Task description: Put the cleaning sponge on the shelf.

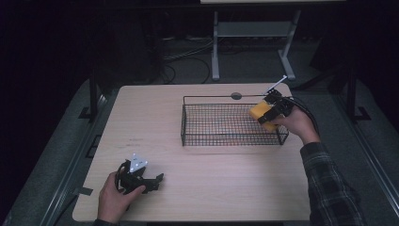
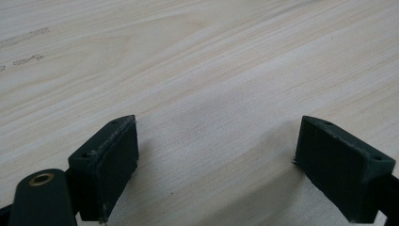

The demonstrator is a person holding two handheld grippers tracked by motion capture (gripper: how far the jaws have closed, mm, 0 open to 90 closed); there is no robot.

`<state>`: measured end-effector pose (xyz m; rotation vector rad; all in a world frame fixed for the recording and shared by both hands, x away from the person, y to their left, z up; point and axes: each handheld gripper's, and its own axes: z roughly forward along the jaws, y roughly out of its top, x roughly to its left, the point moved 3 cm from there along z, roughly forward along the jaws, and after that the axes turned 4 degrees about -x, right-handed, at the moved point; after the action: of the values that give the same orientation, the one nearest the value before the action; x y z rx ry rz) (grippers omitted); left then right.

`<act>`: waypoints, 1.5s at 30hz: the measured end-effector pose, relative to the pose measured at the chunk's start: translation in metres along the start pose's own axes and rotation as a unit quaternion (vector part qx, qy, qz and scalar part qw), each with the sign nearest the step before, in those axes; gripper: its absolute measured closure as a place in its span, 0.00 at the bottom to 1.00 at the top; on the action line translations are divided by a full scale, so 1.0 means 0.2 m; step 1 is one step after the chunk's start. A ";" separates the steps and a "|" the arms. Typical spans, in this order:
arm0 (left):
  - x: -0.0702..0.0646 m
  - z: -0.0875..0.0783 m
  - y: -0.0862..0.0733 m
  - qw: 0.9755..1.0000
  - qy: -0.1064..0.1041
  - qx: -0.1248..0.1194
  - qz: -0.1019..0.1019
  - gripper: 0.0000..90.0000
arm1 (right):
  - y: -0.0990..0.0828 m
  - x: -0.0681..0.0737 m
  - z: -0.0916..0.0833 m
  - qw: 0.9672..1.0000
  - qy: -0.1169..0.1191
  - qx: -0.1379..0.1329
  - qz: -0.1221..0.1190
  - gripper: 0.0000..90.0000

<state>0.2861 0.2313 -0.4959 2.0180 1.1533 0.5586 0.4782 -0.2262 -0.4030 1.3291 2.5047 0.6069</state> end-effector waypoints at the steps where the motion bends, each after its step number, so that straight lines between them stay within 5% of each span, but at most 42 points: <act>1: 0.00 0.00 0.00 1.000 0.000 0.000 0.000 0.14 | 0.00 0.00 0.01 1.000 0.000 0.001 0.001 0.25; 28: 0.00 0.00 0.00 1.000 0.000 0.000 0.000 0.14 | -0.02 0.03 0.17 0.999 0.012 0.035 0.000 0.25; 45: 0.00 0.00 0.00 1.000 0.000 0.000 0.000 0.14 | -0.03 0.04 0.18 0.999 0.020 0.042 0.001 0.22</act>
<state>0.2860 0.2313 -0.4959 2.0189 1.1537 0.5586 0.4841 -0.2138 -0.4380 1.3607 2.5875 0.5402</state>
